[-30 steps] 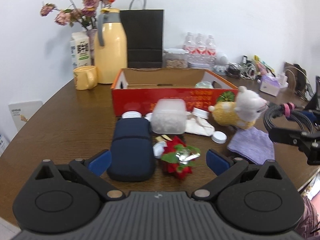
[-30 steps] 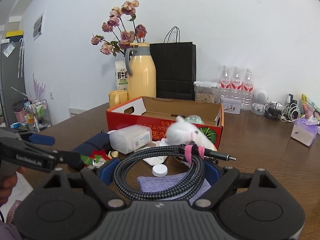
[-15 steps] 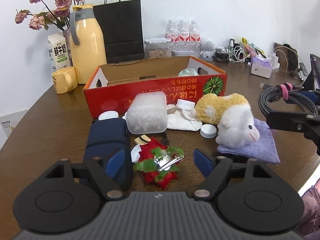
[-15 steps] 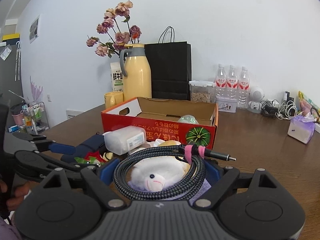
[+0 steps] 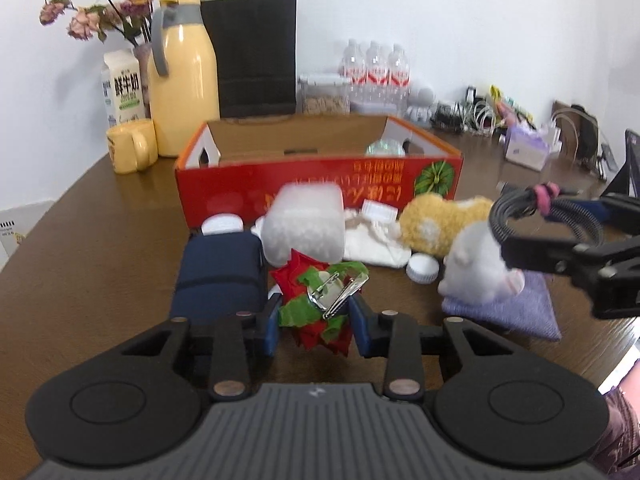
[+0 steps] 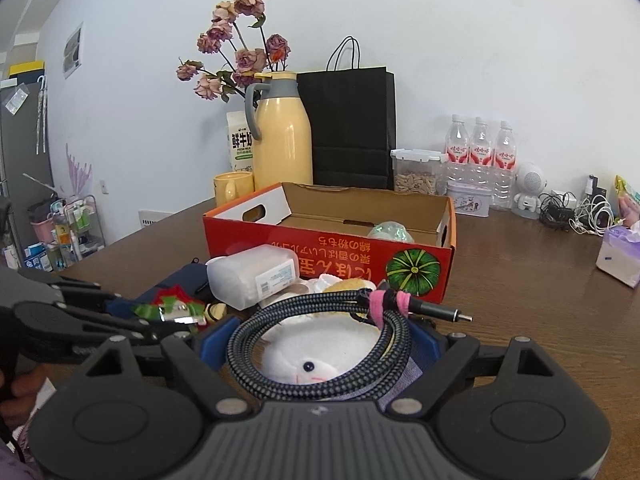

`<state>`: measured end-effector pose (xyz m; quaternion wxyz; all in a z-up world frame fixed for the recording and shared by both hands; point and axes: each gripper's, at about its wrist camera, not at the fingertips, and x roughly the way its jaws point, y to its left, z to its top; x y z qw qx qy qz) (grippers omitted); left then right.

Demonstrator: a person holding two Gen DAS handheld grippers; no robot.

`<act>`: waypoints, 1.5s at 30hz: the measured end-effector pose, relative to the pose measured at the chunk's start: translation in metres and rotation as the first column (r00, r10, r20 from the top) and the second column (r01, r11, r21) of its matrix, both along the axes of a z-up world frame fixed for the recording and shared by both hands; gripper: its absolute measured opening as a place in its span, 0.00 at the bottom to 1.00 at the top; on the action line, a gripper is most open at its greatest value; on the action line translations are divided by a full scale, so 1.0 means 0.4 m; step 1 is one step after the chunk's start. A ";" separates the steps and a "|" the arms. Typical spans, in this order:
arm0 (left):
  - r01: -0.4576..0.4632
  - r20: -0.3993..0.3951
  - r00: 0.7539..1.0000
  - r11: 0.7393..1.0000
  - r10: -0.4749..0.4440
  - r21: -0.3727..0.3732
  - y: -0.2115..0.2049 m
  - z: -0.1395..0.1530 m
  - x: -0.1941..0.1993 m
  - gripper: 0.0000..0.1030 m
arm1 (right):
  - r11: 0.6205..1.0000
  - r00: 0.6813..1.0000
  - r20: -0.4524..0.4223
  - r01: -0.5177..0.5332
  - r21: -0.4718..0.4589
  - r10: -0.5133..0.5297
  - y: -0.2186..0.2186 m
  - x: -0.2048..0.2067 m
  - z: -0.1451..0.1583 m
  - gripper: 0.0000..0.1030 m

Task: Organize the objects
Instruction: 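Lift the cable with the right gripper while the left gripper grasps the red flower, then drop the cable and red flower into the box, opening both grippers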

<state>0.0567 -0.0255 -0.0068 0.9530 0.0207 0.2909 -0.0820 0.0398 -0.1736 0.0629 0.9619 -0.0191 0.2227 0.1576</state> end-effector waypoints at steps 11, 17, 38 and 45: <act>-0.026 0.129 0.991 1.000 0.027 -0.010 0.032 0.114 0.104 0.35 | 0.999 0.997 0.070 -0.020 -0.026 0.022 0.025 0.100 0.051 0.84; -0.056 0.169 0.984 0.998 0.063 -0.041 0.050 0.169 0.248 0.35 | 0.999 0.993 0.114 -0.018 -0.041 0.022 0.040 0.246 0.098 0.84; -0.212 -0.007 0.977 0.976 0.212 -0.047 0.059 0.071 0.658 0.35 | 0.996 0.995 -0.042 0.089 0.005 -0.089 0.032 0.670 0.024 0.85; -0.218 0.027 0.976 0.976 0.218 0.007 0.035 0.079 0.639 0.81 | 0.996 0.991 -0.095 0.091 -0.005 -0.091 0.033 0.681 0.013 0.89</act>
